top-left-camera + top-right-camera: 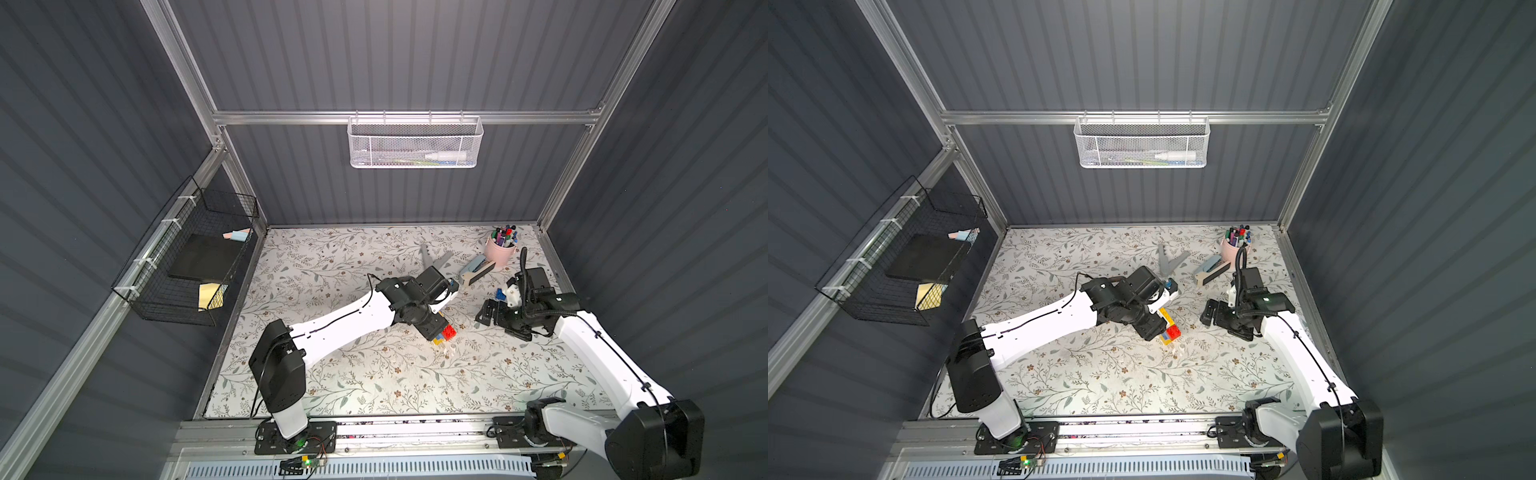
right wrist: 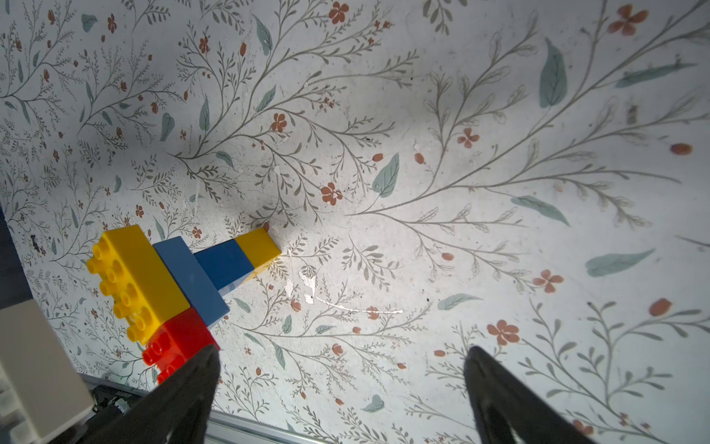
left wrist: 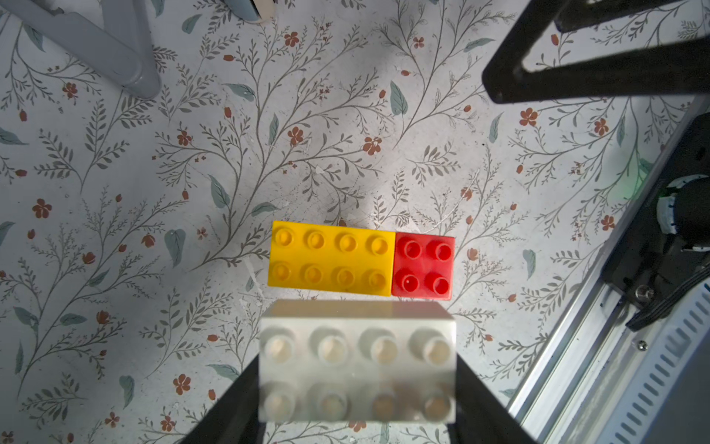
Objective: Assemble a spoon with lego
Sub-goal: Place the lego brick from the lego brick.
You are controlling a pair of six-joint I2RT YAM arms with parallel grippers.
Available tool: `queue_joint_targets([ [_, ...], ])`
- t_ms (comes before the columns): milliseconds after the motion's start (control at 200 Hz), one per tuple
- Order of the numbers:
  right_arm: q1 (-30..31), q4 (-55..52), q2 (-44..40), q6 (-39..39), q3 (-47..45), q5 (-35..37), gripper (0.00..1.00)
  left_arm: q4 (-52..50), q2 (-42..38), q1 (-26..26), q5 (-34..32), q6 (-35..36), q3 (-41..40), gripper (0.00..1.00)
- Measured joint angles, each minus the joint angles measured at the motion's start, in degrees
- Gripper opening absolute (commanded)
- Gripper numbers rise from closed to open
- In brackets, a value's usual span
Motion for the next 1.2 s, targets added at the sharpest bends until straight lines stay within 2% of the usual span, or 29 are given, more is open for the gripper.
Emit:
queue_joint_targets([
  [365,0.0,0.17,0.0,-0.02,0.0,-1.29,0.99,0.44,2.78,-1.66,-0.76,0.0,1.75,0.67],
  [1196,0.0,0.48,-0.02,-0.26,-0.48,-3.87,0.99,2.01,5.68,-1.66,-4.09,1.09,3.06,0.71],
])
